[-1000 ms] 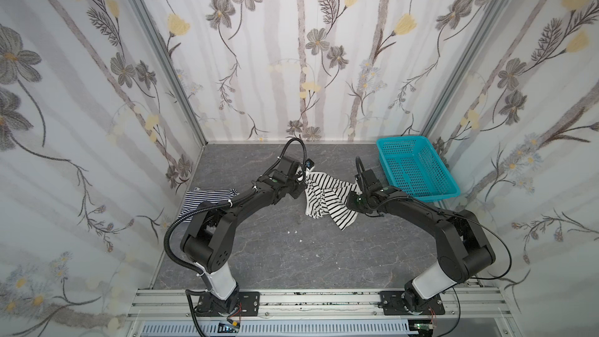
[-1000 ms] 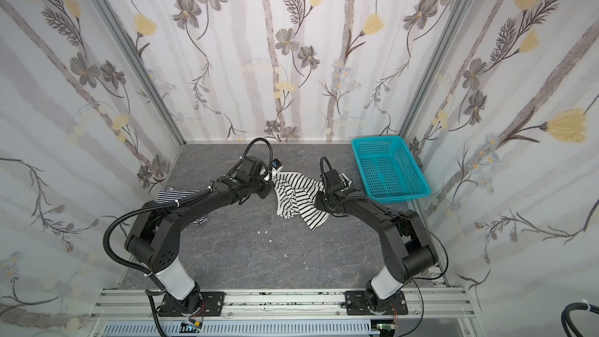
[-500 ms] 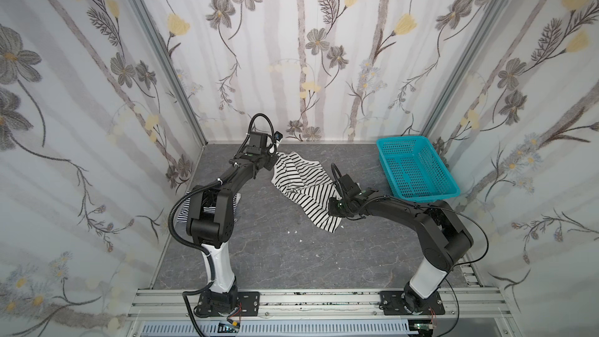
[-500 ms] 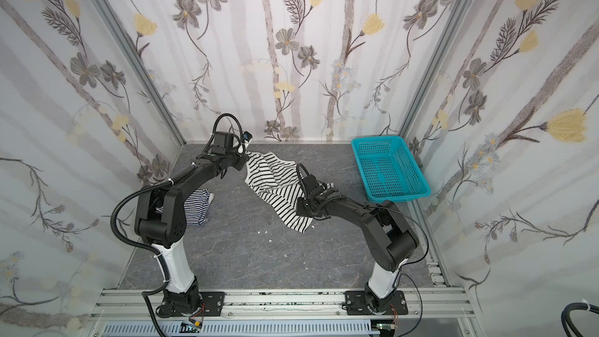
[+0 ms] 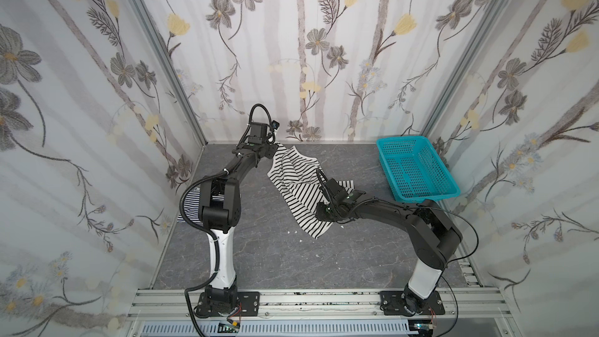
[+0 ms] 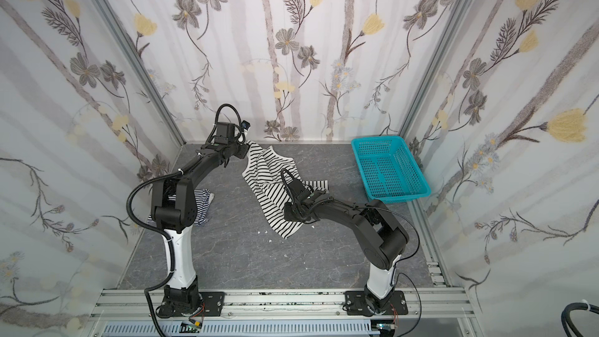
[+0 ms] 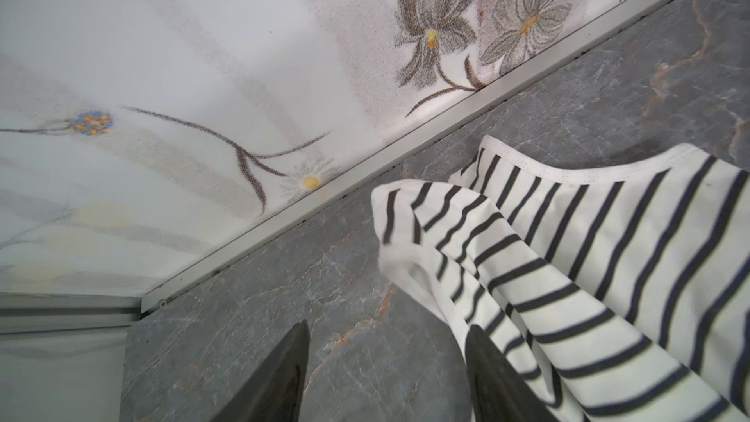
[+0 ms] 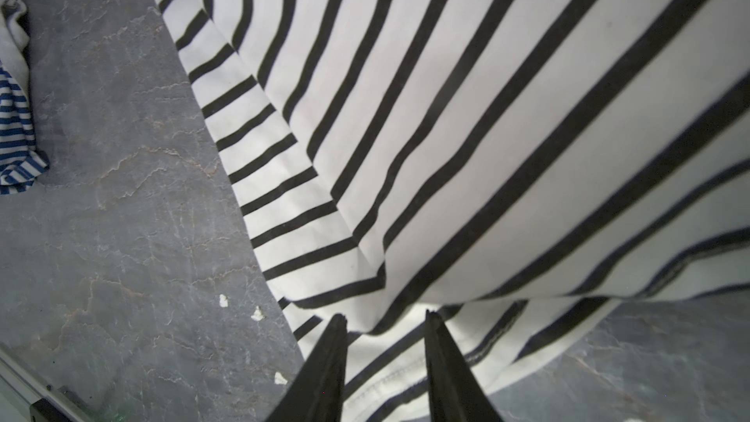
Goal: Fold and stack tank tops
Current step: Smooth out the tank top at the center of the table.
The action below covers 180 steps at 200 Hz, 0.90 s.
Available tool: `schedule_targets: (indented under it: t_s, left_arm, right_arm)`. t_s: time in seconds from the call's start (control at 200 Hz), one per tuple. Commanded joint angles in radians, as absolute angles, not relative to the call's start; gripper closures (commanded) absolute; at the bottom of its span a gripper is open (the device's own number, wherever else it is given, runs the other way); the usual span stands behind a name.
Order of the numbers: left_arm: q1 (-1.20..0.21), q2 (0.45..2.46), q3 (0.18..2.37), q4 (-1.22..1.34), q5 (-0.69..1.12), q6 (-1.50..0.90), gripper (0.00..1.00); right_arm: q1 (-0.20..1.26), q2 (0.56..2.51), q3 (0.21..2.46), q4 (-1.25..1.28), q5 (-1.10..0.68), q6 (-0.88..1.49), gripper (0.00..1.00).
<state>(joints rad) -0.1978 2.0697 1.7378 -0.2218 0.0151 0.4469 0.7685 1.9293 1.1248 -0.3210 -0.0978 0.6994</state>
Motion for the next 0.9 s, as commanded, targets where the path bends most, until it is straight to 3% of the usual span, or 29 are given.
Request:
schedule_targets:
  t_s: [0.0, 0.115, 0.475, 0.894]
  left_arm:
    - [-0.199, 1.934, 1.638, -0.219, 0.074, 0.384, 0.36]
    - [-0.223, 1.756, 1.435, -0.221, 0.199, 0.390, 0.36]
    - [-0.306, 1.390, 0.925, -0.215, 0.267, 0.412, 0.35]
    - [-0.228, 1.206, 0.738, -0.210, 0.202, 0.428, 0.34]
  right_arm:
    - [0.786, 1.885, 1.105, -0.314, -0.069, 0.714, 0.61]
    - [0.813, 1.860, 1.095, -0.322, -0.077, 0.707, 0.61]
    - [0.898, 1.919, 1.040, -0.296, -0.096, 0.730, 0.74]
    - [0.996, 2.114, 1.217, -0.087, -0.303, 0.840, 0.71]
